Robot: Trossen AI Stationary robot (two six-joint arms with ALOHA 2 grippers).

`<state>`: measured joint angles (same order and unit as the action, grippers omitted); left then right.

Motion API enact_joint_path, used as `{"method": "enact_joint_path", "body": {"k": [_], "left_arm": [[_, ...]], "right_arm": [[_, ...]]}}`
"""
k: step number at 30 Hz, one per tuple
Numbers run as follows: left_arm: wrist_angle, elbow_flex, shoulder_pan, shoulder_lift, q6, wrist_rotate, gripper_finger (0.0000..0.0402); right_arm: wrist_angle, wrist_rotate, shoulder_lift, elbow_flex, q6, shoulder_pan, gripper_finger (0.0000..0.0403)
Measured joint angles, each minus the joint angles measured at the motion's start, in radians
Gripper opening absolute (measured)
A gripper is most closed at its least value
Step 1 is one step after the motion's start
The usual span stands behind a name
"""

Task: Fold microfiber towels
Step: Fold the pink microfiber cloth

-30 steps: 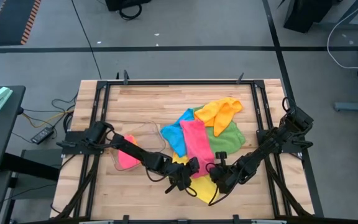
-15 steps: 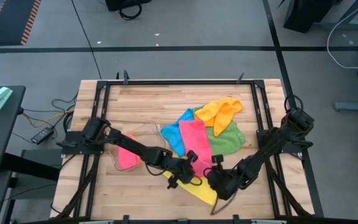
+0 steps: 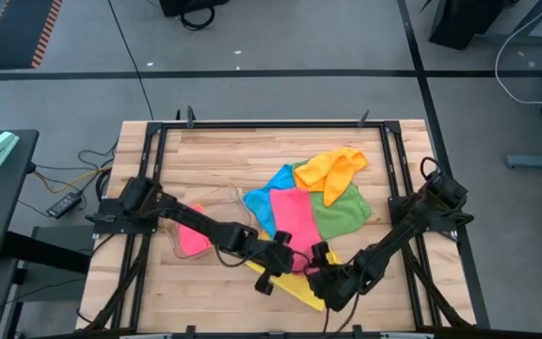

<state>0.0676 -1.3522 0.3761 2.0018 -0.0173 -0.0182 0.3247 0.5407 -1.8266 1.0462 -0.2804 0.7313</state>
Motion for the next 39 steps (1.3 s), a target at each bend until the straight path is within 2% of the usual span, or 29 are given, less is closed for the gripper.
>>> {"method": "enact_joint_path", "body": {"k": [3,6,11,17,20,24,29,32,36,39], "left_arm": [[0.008,-0.019,0.026,0.000,0.047,-0.014,0.0011],[0.022,-0.043,0.040,0.000,0.091,-0.075,0.0008],[0.044,-0.057,0.043,0.000,0.200,-0.170,0.0022],[0.085,-0.057,0.046,0.000,0.321,-0.172,0.0008],[0.070,-0.057,0.053,0.000,0.348,-0.184,0.0014],[0.081,-0.058,0.060,0.000,0.379,-0.213,0.0024],[0.074,-0.058,0.066,0.000,0.417,-0.215,0.0008],[0.073,-0.058,0.067,0.000,0.432,-0.218,0.0012],[0.075,-0.058,0.067,0.000,0.453,-0.218,0.0028],[0.079,-0.058,0.067,0.000,0.458,-0.218,0.0024]], "right_arm": [[-0.002,0.052,-0.003,0.003,0.008,0.027,0.0186],[-0.006,0.078,-0.009,0.003,0.019,0.040,0.0184],[-0.047,0.116,-0.011,0.003,0.018,0.052,0.0183],[-0.091,0.138,-0.012,0.003,-0.004,0.064,0.0183],[-0.112,0.155,-0.021,-0.005,-0.017,0.071,0.0183],[-0.152,0.177,-0.069,-0.007,-0.021,0.070,0.0183],[-0.157,0.238,-0.136,-0.008,-0.062,0.070,0.0183],[-0.154,0.275,-0.159,-0.008,-0.089,0.070,0.0182],[-0.107,0.293,-0.164,-0.008,-0.140,0.070,0.0161],[-0.085,0.285,-0.162,-0.008,-0.167,0.071,0.0123]]}}
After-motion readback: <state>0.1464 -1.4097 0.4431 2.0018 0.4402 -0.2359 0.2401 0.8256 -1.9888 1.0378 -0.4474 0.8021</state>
